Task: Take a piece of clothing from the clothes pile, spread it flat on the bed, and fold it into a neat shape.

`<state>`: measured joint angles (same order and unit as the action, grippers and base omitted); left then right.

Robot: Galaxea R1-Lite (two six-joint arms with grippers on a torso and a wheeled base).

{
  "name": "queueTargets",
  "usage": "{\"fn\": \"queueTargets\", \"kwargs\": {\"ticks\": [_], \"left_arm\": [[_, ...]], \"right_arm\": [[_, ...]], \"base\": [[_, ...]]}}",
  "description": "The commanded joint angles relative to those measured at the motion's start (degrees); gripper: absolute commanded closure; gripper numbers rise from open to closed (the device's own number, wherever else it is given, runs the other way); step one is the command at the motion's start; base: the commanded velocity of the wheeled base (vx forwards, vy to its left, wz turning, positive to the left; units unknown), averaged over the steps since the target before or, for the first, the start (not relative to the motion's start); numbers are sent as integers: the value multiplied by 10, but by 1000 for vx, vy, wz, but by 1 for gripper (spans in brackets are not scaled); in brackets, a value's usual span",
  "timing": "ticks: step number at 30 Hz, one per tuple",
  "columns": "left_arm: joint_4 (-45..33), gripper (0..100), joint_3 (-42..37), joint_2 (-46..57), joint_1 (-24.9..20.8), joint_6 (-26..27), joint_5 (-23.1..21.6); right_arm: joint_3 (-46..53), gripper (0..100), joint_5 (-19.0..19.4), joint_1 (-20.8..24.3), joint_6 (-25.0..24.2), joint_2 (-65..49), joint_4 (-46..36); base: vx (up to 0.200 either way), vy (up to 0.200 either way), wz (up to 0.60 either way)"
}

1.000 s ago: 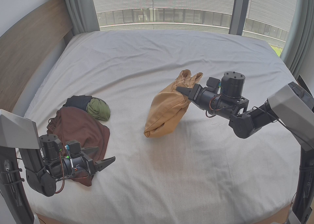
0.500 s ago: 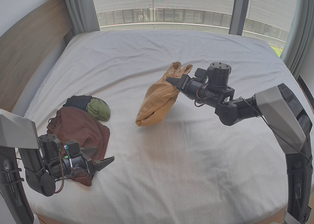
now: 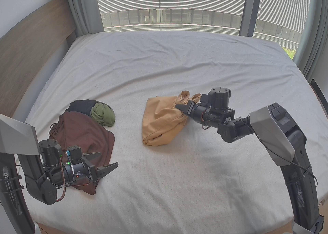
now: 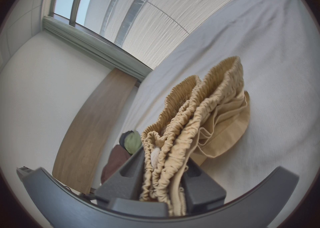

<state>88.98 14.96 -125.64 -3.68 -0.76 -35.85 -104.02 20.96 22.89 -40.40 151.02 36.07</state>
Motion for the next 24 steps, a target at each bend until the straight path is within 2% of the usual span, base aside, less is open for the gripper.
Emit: {"fn": "queueTargets", "kwargs": {"ticks": [1,8,18,19,24], "left_arm": [[1,0,0,0,1,0,-1],[1,0,2,0,1,-1,-1],[1,0,4,1,3,-1,-1],[1,0,4,1,3,-1,-1],[1,0,5,2,3,-1,-1]], "right_arm": [[64,100,-2,-14,15,-3,8],[162,100,-7,-21,26,-9,84],[173,100,-7,-27,27,-2,106],[174,0,-7,-29,28,-1,109],[190,0,-12,-34,30,-2,136]], "base": [[0,0,0],[0,0,0],[0,0,0],[0,0,0],[0,0,0]]}}
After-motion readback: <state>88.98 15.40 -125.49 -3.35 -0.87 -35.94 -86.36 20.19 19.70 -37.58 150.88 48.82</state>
